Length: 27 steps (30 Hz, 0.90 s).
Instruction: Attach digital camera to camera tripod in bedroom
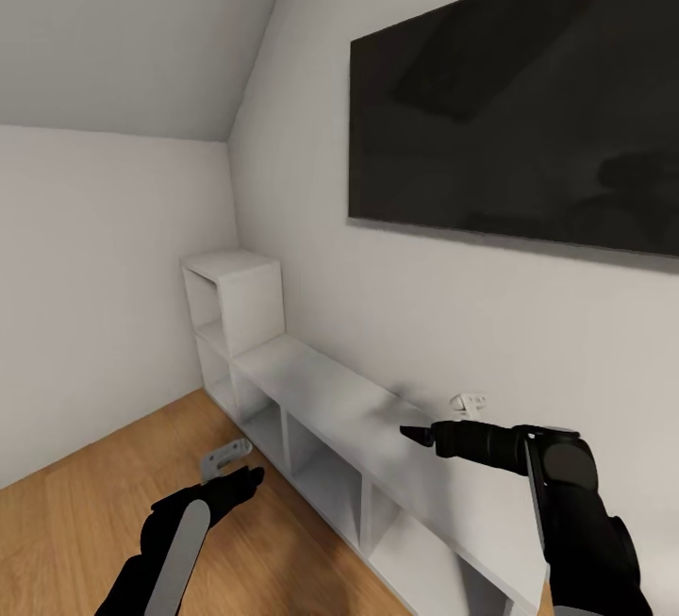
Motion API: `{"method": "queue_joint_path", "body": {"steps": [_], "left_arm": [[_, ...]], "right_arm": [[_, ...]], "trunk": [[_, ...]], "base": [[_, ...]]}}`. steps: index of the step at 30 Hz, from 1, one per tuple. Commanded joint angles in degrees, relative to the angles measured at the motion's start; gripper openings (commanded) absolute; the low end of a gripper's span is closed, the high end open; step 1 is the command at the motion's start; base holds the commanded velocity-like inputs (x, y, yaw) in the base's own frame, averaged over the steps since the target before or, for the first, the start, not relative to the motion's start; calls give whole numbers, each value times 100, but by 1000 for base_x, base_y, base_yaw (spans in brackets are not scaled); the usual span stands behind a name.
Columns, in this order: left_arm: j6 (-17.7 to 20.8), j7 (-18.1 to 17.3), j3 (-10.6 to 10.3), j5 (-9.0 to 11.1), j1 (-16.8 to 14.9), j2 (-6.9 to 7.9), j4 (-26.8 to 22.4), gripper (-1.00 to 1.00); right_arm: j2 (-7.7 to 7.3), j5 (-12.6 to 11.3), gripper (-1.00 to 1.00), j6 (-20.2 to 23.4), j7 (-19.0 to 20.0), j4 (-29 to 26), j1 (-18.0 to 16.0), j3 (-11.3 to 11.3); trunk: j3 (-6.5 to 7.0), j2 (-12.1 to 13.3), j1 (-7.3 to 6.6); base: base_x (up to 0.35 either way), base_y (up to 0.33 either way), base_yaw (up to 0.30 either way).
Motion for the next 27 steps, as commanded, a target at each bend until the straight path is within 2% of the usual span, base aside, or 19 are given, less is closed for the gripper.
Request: {"method": "queue_joint_path", "body": {"steps": [1, 8, 16, 17, 21, 23, 24, 27], "left_arm": [[14, 51, 1, 60, -4, -2, -5, 100], [21, 50, -1, 60, -4, -2, 5, 100], [22, 52, -7, 57, -4, -2, 24, 100], [22, 52, -7, 57, -4, -5, 39, 100], [22, 52, -8, 46, -4, -9, 47, 100], [22, 52, -8, 42, -4, -10, 48, 100], [22, 52, -8, 41, -4, -10, 49, 100], [22, 52, -8, 40, -4, -10, 49, 100]], "right_arm": [[15, 53, 100, 45, 53, -4, -6, -10], [72, 53, 100, -24, 50, 2, -3, 62], [151, 78, 100, -55, 17, 86, -2, 423], [274, 87, 100, -58, -43, 251, -2, 536], [465, 115, 100, -264, -331, 611, -2, 582], [502, 110, 100, -472, -573, 694, -2, 587], [502, 87, 100, -680, -866, 731, -2, 589], [502, 67, 100, -803, -1180, 715, -2, 592]], "trunk": [[-6, -3, -1], [-6, -3, -1], [-6, -3, -1], [-6, -3, -1], [-6, -3, -1], [-6, -3, -1], [-6, -3, -1], [-6, -3, -1]], "base": [[0, 0, 0], [0, 0, 0], [0, 0, 0], [0, 0, 0], [0, 0, 0], [0, 0, 0], [0, 0, 0], [0, 0, 0]]}}
